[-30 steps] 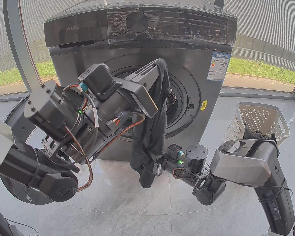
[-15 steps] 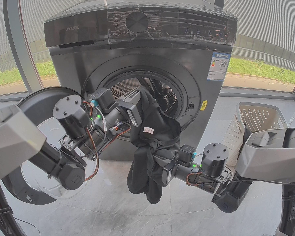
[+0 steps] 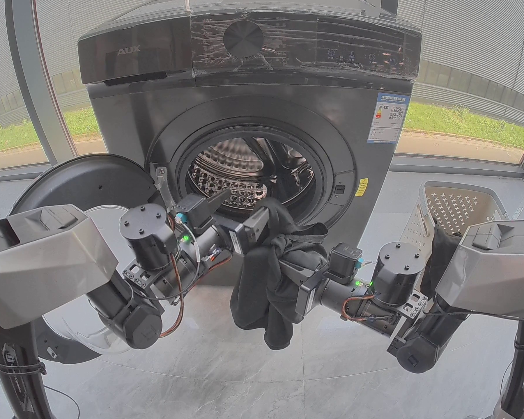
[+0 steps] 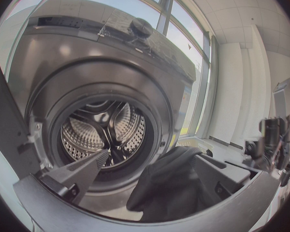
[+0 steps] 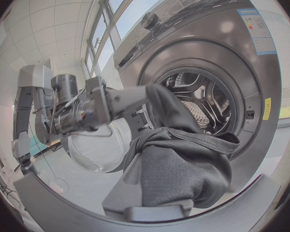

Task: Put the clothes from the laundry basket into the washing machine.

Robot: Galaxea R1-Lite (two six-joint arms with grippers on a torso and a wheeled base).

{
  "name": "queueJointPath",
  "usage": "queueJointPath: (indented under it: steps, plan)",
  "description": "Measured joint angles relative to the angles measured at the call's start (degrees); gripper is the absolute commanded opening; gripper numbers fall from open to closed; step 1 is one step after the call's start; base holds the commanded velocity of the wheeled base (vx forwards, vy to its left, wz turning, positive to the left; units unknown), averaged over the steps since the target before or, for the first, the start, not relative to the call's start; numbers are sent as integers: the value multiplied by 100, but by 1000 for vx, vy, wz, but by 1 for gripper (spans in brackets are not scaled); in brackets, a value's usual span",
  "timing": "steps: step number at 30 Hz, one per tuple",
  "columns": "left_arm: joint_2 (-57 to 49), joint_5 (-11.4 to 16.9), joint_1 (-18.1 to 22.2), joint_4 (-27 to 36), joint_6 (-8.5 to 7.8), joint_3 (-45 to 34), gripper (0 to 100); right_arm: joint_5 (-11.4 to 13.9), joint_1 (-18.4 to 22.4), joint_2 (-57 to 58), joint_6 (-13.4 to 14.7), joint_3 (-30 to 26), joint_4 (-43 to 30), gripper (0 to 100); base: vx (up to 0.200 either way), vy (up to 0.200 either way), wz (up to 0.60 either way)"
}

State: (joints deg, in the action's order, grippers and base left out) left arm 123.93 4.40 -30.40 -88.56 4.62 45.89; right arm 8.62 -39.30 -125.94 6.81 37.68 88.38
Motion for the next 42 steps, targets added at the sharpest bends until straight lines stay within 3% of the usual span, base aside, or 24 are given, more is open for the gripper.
queueJointPath:
  steps: [10, 16, 20, 28, 42]
  plan:
    - [-354, 208, -74, -17, -24, -1176, 100, -15, 774, -124, 106, 363, 0, 0, 0, 0, 0]
    - [-477, 622, -176, -20, -39, -1552, 100, -17, 857, -115, 134, 440, 0, 0, 0, 0, 0]
    - [-447, 739, -286, -20, -50, -1645, 100, -13, 819, -99, 144, 580, -2, 0, 0, 0, 0]
    - [-67, 769, -451, -17, -284, -1325, 100, -11, 574, -90, 191, 689, -4, 0, 0, 0, 0]
    - [1089, 739, -485, -17, -500, -71, 100, -224, 254, -16, 222, 812, -9, 0, 0, 0, 0]
